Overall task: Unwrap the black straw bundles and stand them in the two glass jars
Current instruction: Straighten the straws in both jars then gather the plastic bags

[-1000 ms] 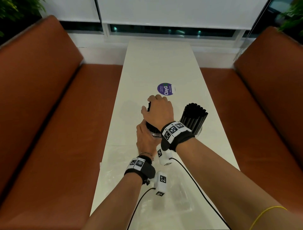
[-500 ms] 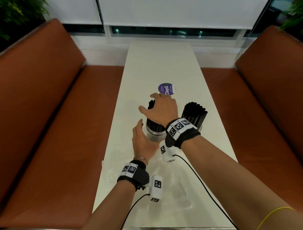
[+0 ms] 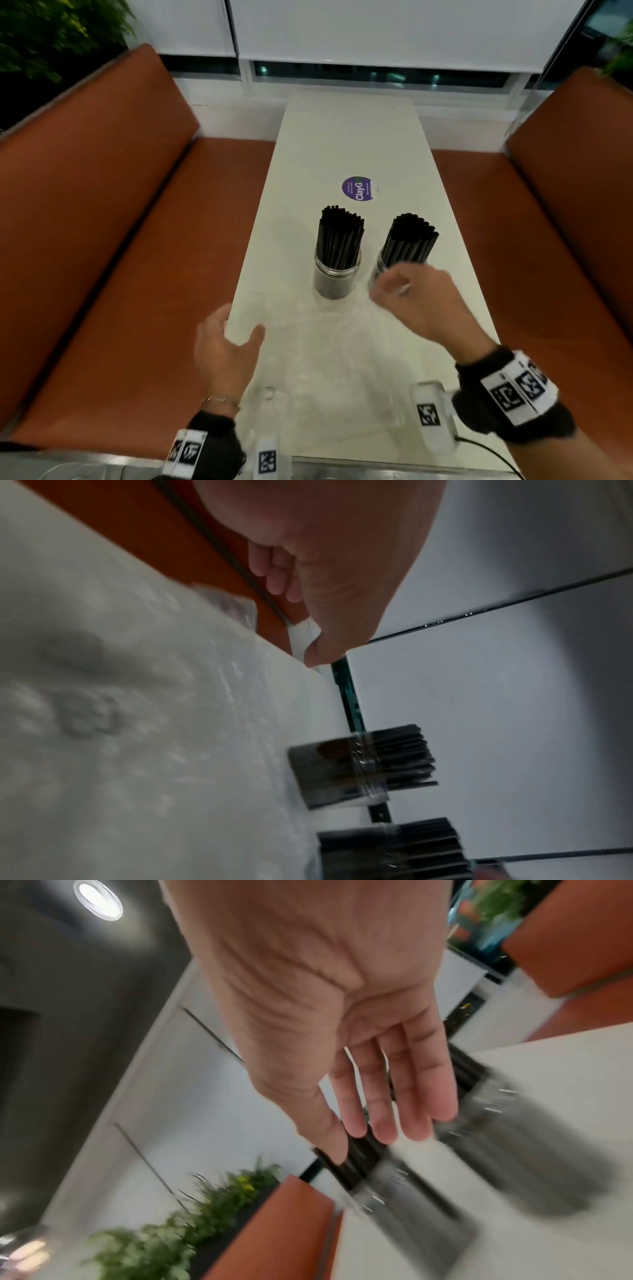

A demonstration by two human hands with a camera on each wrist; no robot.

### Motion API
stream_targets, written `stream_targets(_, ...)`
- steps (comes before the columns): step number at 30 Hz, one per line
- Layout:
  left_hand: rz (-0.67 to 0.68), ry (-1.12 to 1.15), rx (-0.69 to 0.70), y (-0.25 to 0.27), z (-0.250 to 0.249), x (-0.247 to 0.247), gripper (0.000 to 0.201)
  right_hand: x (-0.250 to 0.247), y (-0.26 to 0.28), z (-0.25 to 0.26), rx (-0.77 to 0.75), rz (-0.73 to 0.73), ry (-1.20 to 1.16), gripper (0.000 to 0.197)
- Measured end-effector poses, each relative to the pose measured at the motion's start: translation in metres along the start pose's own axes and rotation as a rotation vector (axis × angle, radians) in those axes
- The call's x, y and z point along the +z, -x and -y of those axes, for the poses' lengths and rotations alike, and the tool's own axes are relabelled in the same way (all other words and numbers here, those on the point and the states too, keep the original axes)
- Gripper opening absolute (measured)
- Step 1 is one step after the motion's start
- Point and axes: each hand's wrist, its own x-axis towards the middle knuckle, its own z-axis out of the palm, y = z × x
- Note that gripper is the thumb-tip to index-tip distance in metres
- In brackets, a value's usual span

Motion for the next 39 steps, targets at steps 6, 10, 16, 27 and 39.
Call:
stream_targets(6, 0.190, -0.141, -0.283, 0.020, 0.063, -0.014, 0.085, 0.103, 0.004, -0.092, 0.314, 0.378, 0.062, 0.080)
stream_targets(10, 0.208, 0.124, -0.396, 0.035, 0.066, -0.014, 0.044, 0.136, 0.003, -0.107, 0.400, 0.337, -0.054, 0.083)
stream_targets(16, 0.231, 0.307, -0.220, 0.054, 0.064, -0.029, 0.015, 0.144, 0.005, -0.111, 0.397, 0.365, -0.078, 0.059)
stream_targets(27, 0.457, 0.761, -0.260, 0.069, 0.058, -0.073, 0.029, 0.098, 0.039, -0.123, 0.265, 0.645, -0.650, 0.033)
stream_targets(39, 0.518, 0.588, -0.071, 0.064, 0.094, -0.087, 0.041, 0.076, 0.050, -0.119, 0.184, 0.644, -0.754, 0.011)
